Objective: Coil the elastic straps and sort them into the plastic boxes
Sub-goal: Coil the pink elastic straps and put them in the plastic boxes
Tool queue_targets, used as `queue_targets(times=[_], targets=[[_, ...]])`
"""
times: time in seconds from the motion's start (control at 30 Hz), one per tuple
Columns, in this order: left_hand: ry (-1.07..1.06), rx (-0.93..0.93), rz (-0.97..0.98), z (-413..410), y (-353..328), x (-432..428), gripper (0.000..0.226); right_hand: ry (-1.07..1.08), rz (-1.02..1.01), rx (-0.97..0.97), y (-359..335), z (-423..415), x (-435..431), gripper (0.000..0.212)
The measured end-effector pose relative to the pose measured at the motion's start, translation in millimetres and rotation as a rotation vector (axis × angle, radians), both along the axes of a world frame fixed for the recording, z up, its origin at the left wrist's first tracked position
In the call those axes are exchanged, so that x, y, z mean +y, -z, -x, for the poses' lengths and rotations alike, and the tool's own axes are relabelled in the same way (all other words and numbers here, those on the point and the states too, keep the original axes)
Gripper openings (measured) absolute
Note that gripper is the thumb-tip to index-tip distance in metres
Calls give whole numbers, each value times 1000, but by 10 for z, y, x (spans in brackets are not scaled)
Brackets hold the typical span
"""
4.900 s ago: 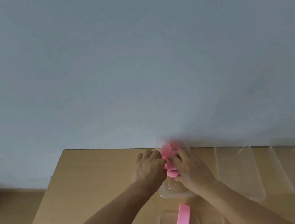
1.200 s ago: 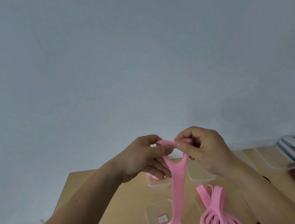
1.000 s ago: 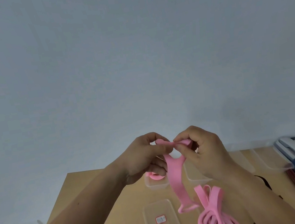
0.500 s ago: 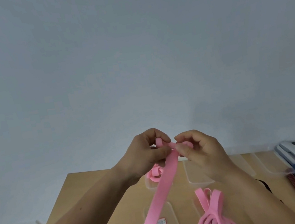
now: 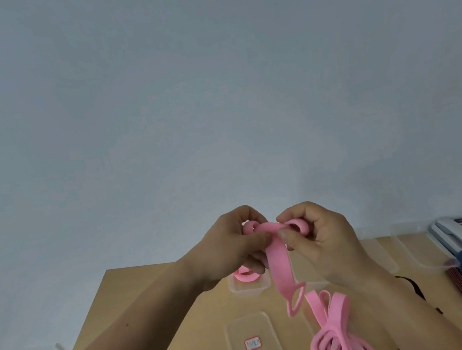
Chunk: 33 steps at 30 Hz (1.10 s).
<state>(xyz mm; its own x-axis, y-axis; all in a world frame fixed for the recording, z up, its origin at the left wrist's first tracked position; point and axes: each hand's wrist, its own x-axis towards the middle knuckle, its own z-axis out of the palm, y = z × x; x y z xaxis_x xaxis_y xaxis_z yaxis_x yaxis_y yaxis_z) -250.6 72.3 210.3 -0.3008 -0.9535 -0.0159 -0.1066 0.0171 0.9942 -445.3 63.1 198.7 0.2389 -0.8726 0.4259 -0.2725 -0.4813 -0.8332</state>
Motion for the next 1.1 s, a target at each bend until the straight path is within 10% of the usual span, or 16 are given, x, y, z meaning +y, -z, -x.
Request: queue_targets(times=[0.37, 0.77, 1.1], targets=[[-17, 227, -132, 66, -11, 24, 11, -7, 103, 45, 44, 6, 9, 31], [-137, -69, 202, 29, 26, 28, 23, -174, -310, -152, -17, -27, -61, 11], [-18, 66, -37, -84, -42, -8, 33, -181, -191, -136, -4, -6, -94, 14]])
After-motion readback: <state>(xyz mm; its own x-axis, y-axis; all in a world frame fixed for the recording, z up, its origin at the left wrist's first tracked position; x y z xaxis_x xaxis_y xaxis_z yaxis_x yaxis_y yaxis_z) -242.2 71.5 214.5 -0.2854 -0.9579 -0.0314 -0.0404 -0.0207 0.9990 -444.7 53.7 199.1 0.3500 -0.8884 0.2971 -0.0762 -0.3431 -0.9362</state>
